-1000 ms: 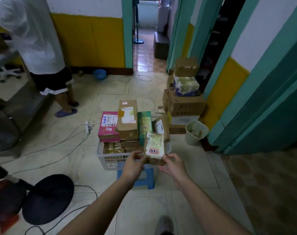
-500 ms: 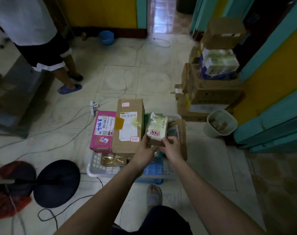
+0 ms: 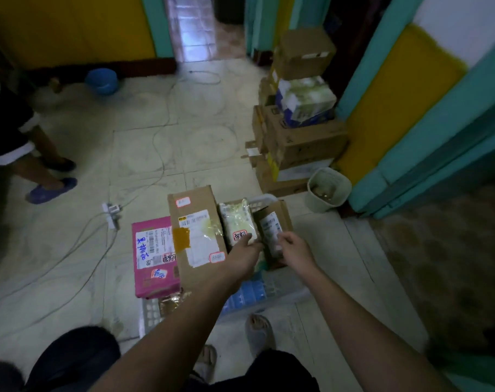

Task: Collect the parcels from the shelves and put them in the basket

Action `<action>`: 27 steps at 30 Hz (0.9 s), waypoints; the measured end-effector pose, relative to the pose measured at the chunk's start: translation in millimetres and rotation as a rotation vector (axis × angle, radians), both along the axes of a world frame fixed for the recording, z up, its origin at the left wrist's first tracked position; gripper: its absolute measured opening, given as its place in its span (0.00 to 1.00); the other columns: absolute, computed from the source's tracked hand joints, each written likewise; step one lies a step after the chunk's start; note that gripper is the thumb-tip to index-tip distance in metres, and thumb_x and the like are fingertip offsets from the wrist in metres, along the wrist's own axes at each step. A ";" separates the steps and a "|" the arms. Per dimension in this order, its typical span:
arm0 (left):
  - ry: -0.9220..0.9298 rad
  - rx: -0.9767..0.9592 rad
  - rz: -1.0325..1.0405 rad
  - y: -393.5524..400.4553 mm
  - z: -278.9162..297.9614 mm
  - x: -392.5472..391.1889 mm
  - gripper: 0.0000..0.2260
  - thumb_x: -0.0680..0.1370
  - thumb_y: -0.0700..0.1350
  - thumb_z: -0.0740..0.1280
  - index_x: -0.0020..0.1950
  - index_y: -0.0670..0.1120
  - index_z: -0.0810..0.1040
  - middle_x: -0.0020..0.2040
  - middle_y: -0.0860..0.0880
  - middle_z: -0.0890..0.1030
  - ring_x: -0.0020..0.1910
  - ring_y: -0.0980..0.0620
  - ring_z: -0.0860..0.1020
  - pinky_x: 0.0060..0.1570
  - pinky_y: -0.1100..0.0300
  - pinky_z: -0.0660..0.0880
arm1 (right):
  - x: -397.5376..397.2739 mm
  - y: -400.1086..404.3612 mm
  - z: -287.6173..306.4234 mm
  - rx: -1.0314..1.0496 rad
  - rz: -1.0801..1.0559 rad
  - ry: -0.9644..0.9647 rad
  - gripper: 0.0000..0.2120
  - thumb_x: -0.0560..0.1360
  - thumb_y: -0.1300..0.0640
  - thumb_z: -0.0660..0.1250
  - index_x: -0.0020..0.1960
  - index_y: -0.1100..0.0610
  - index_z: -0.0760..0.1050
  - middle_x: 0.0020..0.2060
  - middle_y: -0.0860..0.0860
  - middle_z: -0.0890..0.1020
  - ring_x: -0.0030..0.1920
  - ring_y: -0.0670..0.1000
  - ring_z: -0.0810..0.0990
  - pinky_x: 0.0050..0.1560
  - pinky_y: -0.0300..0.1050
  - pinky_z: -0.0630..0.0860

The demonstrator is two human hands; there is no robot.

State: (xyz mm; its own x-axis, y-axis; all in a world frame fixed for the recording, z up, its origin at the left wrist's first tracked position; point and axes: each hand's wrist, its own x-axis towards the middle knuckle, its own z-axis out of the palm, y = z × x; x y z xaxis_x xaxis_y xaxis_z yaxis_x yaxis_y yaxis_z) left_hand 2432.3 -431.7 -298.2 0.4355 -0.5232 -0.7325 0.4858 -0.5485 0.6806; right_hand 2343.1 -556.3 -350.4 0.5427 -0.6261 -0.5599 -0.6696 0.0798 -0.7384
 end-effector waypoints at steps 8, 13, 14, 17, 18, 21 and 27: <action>-0.473 -0.067 -0.931 -24.5 36.1 -71.4 0.19 0.85 0.47 0.56 0.71 0.38 0.72 0.69 0.34 0.74 0.69 0.36 0.73 0.63 0.52 0.73 | -155.1 47.7 78.2 -0.301 -0.260 0.158 0.12 0.81 0.53 0.61 0.52 0.59 0.79 0.49 0.54 0.83 0.52 0.55 0.81 0.52 0.47 0.74; -0.783 -0.168 -1.400 -43.3 71.8 -220.0 0.27 0.82 0.61 0.56 0.77 0.49 0.67 0.77 0.46 0.67 0.74 0.44 0.67 0.72 0.56 0.64 | -326.2 116.8 124.6 -0.335 -0.531 0.306 0.12 0.81 0.49 0.59 0.48 0.54 0.77 0.46 0.52 0.81 0.51 0.54 0.79 0.54 0.49 0.73; -0.824 -0.213 -1.487 -39.4 85.1 -257.5 0.28 0.80 0.63 0.56 0.77 0.51 0.67 0.77 0.47 0.68 0.74 0.44 0.68 0.72 0.54 0.65 | -359.9 135.1 133.0 -0.328 -0.581 0.334 0.13 0.81 0.48 0.58 0.44 0.52 0.75 0.43 0.50 0.80 0.50 0.54 0.78 0.52 0.49 0.73; -0.945 -0.383 -1.726 -17.0 114.2 -377.6 0.33 0.74 0.69 0.52 0.72 0.55 0.73 0.74 0.48 0.71 0.72 0.44 0.70 0.70 0.50 0.68 | -461.8 196.6 154.2 -0.305 -0.705 0.432 0.18 0.81 0.43 0.55 0.48 0.54 0.76 0.51 0.55 0.82 0.55 0.56 0.79 0.52 0.49 0.73; -1.003 -0.437 -1.803 -4.6 120.4 -420.6 0.34 0.71 0.71 0.50 0.69 0.55 0.75 0.72 0.47 0.74 0.70 0.44 0.72 0.68 0.50 0.69 | -496.3 218.8 161.1 -0.303 -0.771 0.442 0.20 0.80 0.40 0.54 0.51 0.54 0.77 0.55 0.56 0.82 0.57 0.57 0.79 0.55 0.49 0.74; -1.139 -0.623 -2.022 46.6 137.5 -550.3 0.32 0.75 0.70 0.53 0.67 0.52 0.76 0.69 0.44 0.76 0.67 0.41 0.74 0.65 0.50 0.72 | -603.8 299.0 182.1 -0.326 -1.015 0.463 0.24 0.81 0.41 0.56 0.66 0.57 0.75 0.65 0.57 0.78 0.65 0.58 0.76 0.61 0.47 0.71; -1.181 -0.875 -2.309 171.0 171.3 -783.3 0.31 0.78 0.69 0.52 0.75 0.54 0.68 0.75 0.48 0.70 0.71 0.42 0.70 0.68 0.48 0.69 | -792.8 496.7 205.1 -0.305 -1.401 0.620 0.25 0.80 0.38 0.55 0.68 0.52 0.74 0.65 0.53 0.79 0.63 0.56 0.77 0.62 0.49 0.73</action>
State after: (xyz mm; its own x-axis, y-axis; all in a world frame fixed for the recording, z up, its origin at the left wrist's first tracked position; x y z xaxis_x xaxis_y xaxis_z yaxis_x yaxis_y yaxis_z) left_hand 1649.0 -260.6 -126.9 -0.8819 -0.3392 -0.3274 -0.4419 0.8367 0.3235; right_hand 1550.2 -59.7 -145.3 -0.8077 -0.5430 -0.2296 -0.3865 0.7818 -0.4893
